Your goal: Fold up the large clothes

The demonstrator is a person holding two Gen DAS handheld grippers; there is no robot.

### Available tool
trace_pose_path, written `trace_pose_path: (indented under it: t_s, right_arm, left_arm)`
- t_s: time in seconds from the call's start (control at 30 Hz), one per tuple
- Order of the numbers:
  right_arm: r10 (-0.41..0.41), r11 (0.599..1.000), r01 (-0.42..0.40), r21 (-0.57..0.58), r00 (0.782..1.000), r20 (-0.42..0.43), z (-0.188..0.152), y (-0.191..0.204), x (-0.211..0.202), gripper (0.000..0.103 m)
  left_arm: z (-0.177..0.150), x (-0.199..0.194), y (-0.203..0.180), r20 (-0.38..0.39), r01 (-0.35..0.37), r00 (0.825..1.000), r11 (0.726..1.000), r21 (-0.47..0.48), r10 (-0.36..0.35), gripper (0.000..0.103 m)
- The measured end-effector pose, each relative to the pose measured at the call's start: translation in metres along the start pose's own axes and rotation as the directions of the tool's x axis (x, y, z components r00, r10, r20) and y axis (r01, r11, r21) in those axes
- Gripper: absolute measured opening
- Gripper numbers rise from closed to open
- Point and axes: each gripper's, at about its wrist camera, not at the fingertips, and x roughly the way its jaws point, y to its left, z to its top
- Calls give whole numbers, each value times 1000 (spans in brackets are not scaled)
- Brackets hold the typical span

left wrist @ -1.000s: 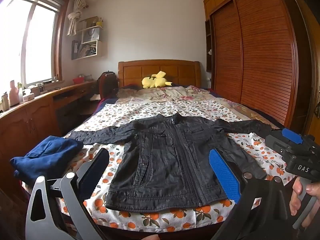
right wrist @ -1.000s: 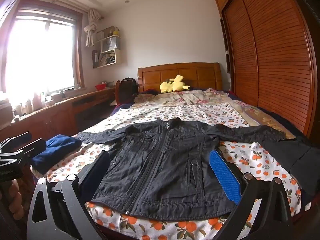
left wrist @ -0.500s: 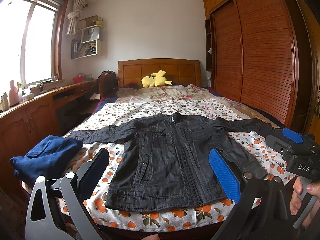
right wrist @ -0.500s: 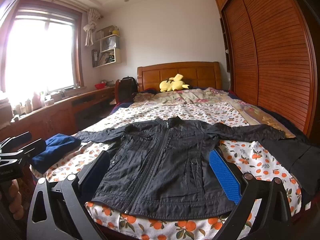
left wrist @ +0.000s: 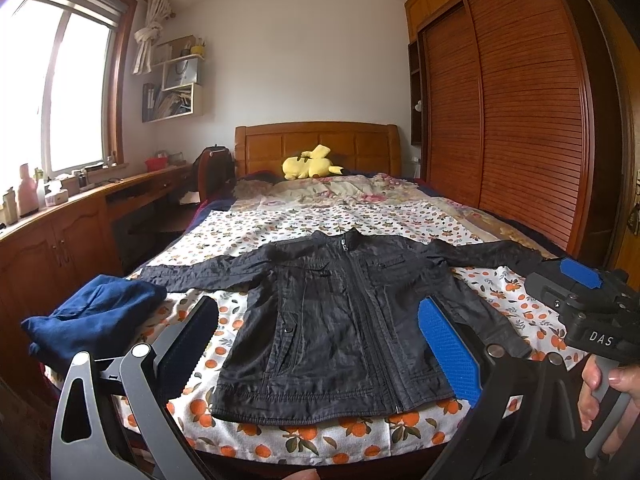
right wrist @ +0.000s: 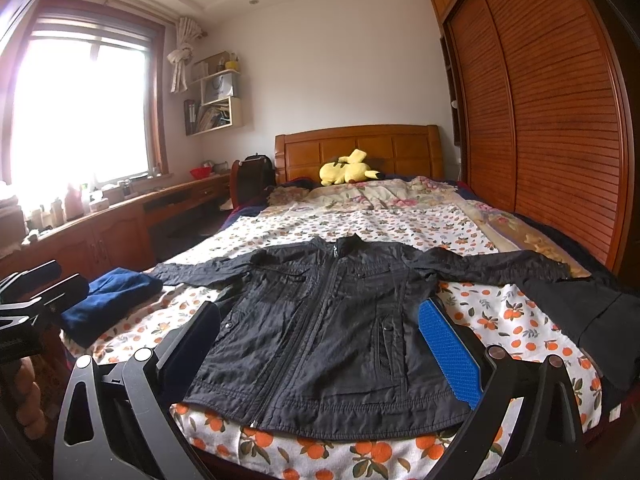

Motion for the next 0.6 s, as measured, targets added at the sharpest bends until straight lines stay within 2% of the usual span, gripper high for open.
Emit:
trace_pose_path:
  t_s: [0.6]
  right_arm:
    - [-1,1000,1,-1,1000,1,1,1,-1,96]
  left_arm:
    - [1,-1,-1,1,-3,1000,1000,2,3,101]
